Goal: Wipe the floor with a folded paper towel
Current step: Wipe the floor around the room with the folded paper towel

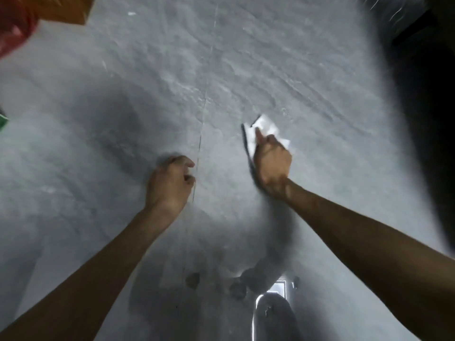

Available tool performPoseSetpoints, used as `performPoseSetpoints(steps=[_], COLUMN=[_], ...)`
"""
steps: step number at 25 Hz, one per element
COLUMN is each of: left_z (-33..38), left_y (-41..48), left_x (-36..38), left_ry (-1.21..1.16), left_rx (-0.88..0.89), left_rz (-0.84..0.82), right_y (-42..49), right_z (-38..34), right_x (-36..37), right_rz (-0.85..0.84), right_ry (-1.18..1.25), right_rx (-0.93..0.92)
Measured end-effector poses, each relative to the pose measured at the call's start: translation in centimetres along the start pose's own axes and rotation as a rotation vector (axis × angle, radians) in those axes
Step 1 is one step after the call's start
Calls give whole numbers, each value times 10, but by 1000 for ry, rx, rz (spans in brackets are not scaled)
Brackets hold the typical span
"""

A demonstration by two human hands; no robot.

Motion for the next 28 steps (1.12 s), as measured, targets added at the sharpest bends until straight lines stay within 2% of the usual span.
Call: performPoseSetpoints(steps=[2,4,5,6,7,8,11,12,13,14,15,17,18,19,20,21,22,24,26,27,28], left_z=[-13,-23,-26,-31,-35,-40,-60,-67,-74,-81,-87,-94,-97,-98,-99,-98,-96,-92,-86,-80,-69], left_y=[-3,-10,-14,-19,-23,-27,-42,-46,-50,-54,-56,-60,-62,-63,-65,-67,-68,-72,-75,-75,-75], left_x=[-16,-34,-43,-52,-58,-63,-78,-82,-87,-91,-95,-103,-106,-109,-110,-108,-105,-93,-78,-70,-61], left_ry=[-55,-28,19,57,65,56,81,78,56,16,-25,-53,-50,-54,-54,-32,16,97,165,208,263], left_rx=[-60,-95,-104,-118,-142,-171,-220,-230,-243,-255,-263,-268,-271,-276,-273,-249,-209,-144,-113,-78,-5], left_rz=[-17,16,43,61,62,51,24,24,30,41,50,57,56,63,68,64,48,-24,-106,-128,-136], right_y=[-73,-141,-146,-134,-107,-71,18,24,16,-3,-33,-122,-162,-173,-162,-133,-98,-33,-20,-36,-63], right_z=[-77,-107,-101,-91,-79,-64,-49,-64,-86,-116,-145,-181,-184,-176,-165,-152,-134,-92,-63,-65,-75], right_x=[13,12,6,1,-5,-8,-14,-14,-9,-1,8,19,15,11,5,2,-1,-10,-12,-10,-3], right_rz=[-77,-259,-325,-344,-348,-335,-138,-88,-86,-108,-131,-246,-336,-397,-411,-398,-405,-233,-132,-101,-74], right_ry=[128,118,91,90,119,96,-22,0,0,-7,7,145,125,60,44,69,106,25,-32,-47,-33], right_rx=[-522,-1080,-1247,-1280,-1160,-966,-316,-161,-113,-178,-344,-895,-1178,-1374,-1434,-1337,-1141,-772,-366,-284,-368])
Point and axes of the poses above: each hand's wrist, its own y-axis towards the middle knuckle, its own x-axis out of the palm, z = x × y, the point moved 4 cm from there along y, towards the middle knuckle, and after that the axes turned 2 degrees about -z, right-handed, at the moved point
